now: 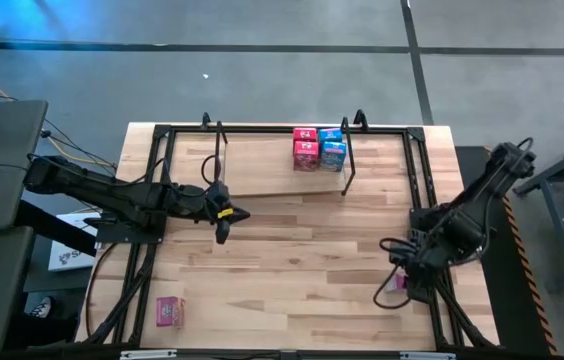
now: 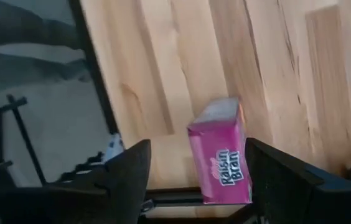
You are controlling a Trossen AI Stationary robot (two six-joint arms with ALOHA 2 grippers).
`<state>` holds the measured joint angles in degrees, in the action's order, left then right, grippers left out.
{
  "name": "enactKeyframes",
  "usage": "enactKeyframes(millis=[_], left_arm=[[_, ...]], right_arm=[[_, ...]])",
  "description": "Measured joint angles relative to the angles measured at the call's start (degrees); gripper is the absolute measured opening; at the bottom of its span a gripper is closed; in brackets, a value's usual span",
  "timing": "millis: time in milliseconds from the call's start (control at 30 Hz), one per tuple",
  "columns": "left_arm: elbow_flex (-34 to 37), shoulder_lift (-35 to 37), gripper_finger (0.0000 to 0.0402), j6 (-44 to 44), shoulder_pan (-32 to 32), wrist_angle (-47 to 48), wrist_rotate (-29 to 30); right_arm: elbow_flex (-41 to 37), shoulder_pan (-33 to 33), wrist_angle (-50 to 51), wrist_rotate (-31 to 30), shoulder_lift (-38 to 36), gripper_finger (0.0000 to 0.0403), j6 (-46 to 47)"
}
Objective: Stack cereal on shelf
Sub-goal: Put the top violet cereal box on the shelf
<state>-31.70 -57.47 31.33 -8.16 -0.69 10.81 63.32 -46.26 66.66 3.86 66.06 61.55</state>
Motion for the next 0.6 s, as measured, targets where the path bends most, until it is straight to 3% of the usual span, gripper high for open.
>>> enactKeyframes(millis=[300, 600], left_arm=[[0.0, 0.0, 0.0, -0.02, 0.0, 0.44, 0.3], [0.0, 0.0, 0.0, -0.01, 0.01, 0.83, 0.3]], right_arm=[[-7.82, -4.53, -3.24, 1.0, 0.0, 0.025, 3.6], [-8.9, -4.61, -4.27, 0.64, 2.34, 0.025, 2.05]])
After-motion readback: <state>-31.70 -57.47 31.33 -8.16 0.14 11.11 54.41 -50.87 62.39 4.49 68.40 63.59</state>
